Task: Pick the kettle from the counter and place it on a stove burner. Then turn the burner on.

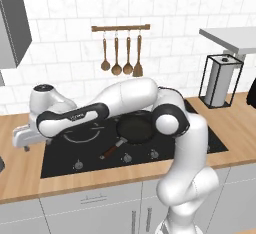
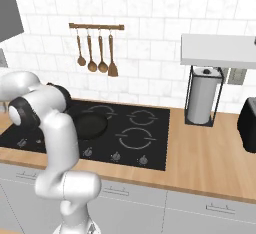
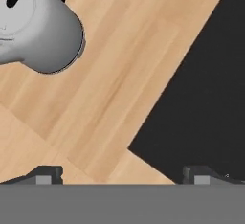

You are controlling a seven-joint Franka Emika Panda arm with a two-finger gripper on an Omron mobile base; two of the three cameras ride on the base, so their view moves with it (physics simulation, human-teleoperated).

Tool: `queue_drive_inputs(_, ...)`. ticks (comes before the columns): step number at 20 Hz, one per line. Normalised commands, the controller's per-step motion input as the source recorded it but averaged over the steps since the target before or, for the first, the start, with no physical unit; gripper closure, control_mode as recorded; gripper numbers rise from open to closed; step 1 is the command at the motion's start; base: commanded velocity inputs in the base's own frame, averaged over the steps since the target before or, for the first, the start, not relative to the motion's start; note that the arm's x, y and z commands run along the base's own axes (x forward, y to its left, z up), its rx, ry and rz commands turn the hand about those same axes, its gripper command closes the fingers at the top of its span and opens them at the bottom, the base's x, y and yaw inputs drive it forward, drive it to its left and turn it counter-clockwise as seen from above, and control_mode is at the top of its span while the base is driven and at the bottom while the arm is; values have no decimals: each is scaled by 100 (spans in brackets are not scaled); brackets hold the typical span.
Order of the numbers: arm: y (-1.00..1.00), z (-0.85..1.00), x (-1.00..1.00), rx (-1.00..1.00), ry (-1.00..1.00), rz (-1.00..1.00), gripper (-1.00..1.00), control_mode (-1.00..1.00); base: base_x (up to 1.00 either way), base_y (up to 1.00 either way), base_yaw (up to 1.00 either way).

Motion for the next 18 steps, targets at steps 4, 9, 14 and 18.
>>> queue_drive_inputs(4, 28, 16, -24, -6, 12, -22, -100, -100, 0, 0, 0)
queue_drive_inputs(9, 2, -2, -49, -11, 10, -15, -100, -100, 0, 0, 0)
queue_drive_inputs(14, 2, -7, -47, -4, 0, -5, -100, -100, 0, 0, 0)
queue_drive_inputs(18, 21, 0, -19, 0, -8, -4, -100, -100, 0, 0, 0)
